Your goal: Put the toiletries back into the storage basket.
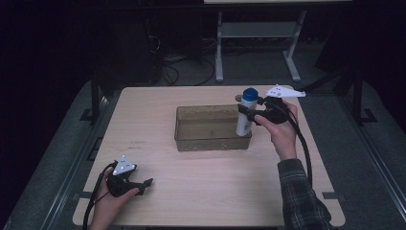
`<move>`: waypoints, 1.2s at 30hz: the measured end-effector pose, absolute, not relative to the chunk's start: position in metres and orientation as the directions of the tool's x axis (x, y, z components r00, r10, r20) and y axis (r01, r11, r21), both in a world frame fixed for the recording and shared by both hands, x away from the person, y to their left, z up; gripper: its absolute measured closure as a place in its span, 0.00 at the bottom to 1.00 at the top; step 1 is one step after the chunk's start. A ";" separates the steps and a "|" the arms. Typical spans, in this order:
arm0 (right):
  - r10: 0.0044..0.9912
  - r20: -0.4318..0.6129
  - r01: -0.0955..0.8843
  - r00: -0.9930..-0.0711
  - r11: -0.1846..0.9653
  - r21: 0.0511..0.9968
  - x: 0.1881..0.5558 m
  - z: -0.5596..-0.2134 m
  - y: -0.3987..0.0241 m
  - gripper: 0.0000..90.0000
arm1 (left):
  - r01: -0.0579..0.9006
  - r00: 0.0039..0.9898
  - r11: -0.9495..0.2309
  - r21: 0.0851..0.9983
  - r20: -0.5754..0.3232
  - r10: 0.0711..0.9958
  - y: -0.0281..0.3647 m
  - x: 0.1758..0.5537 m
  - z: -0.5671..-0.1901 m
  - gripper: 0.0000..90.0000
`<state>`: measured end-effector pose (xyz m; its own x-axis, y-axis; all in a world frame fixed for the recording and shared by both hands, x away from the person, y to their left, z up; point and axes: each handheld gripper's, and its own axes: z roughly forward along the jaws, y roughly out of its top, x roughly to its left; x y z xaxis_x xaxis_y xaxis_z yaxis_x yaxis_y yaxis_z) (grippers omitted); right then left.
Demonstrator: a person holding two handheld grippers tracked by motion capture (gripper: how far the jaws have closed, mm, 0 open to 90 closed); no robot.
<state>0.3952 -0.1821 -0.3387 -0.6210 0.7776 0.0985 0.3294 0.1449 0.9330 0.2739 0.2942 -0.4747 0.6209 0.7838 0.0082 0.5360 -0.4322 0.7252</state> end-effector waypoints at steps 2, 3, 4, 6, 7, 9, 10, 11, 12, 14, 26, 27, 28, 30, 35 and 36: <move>0.777 0.099 0.333 -0.622 0.148 0.931 0.396 -0.340 -0.181 0.36 | 0.536 0.621 -0.432 0.725 0.008 0.784 0.294 0.274 -0.475 0.14; 0.776 0.099 0.335 -0.622 0.149 0.930 0.396 -0.340 -0.181 0.36 | 0.536 0.621 -0.432 0.725 0.008 0.784 0.294 0.274 -0.475 0.14; 0.777 0.099 0.337 -0.622 0.151 0.929 0.397 -0.341 -0.180 0.36 | 0.536 0.621 -0.432 0.725 0.008 0.784 0.294 0.274 -0.475 0.14; 0.778 0.096 0.342 -0.621 0.158 0.926 0.397 -0.342 -0.179 0.36 | 0.536 0.621 -0.432 0.725 0.008 0.784 0.294 0.274 -0.475 0.14; 0.779 0.092 0.342 -0.621 0.163 0.926 0.398 -0.343 -0.178 0.36 | 0.536 0.621 -0.432 0.725 0.008 0.784 0.294 0.274 -0.475 0.14; 0.777 0.091 0.345 -0.622 0.168 0.924 0.398 -0.344 -0.177 0.36 | 0.536 0.621 -0.432 0.725 0.008 0.784 0.294 0.274 -0.475 0.14; 0.777 0.090 0.345 -0.623 0.169 0.923 0.398 -0.344 -0.177 0.36 | 0.536 0.621 -0.432 0.725 0.008 0.784 0.294 0.274 -0.475 0.14; 0.776 0.092 0.347 -0.624 0.169 0.923 0.398 -0.345 -0.177 0.36 | 0.536 0.621 -0.432 0.725 0.008 0.784 0.294 0.274 -0.475 0.14; 0.775 0.093 0.349 -0.625 0.170 0.922 0.398 -0.345 -0.176 0.36 | 0.536 0.620 -0.431 0.725 0.008 0.784 0.294 0.274 -0.475 0.14; 0.775 0.090 0.350 -0.625 0.176 0.920 0.399 -0.346 -0.175 0.36 | 0.536 0.620 -0.431 0.726 0.007 0.784 0.294 0.274 -0.475 0.14; 0.776 0.087 0.375 -0.624 0.200 0.905 0.401 -0.351 -0.172 0.36 | 0.536 0.623 -0.434 0.724 0.008 0.782 0.294 0.274 -0.475 0.14; 0.776 0.088 0.377 -0.625 0.201 0.904 0.401 -0.352 -0.172 0.36 | 0.536 0.623 -0.433 0.725 0.007 0.782 0.294 0.274 -0.475 0.14; 0.776 0.086 0.379 -0.625 0.205 0.902 0.401 -0.352 -0.172 0.36 | 0.536 0.623 -0.433 0.725 0.007 0.782 0.294 0.274 -0.475 0.14; 0.777 0.084 0.384 -0.624 0.211 0.899 0.401 -0.353 -0.172 0.36 | 0.535 0.623 -0.433 0.725 0.007 0.782 0.294 0.274 -0.475 0.14; 0.780 0.085 0.394 -0.619 0.215 0.894 0.402 -0.358 -0.173 0.36 | 0.536 0.623 -0.433 0.724 0.007 0.782 0.294 0.274 -0.475 0.14; 0.781 0.087 0.398 -0.618 0.215 0.892 0.401 -0.359 -0.173 0.36 | 0.536 0.623 -0.434 0.724 0.007 0.782 0.294 0.274 -0.475 0.14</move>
<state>0.4015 -0.1732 -0.3591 -0.6182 0.7812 0.0869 0.3976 0.2154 0.8919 0.2738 0.2941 -0.4747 0.6231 0.7821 0.0072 0.5359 -0.4335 0.7245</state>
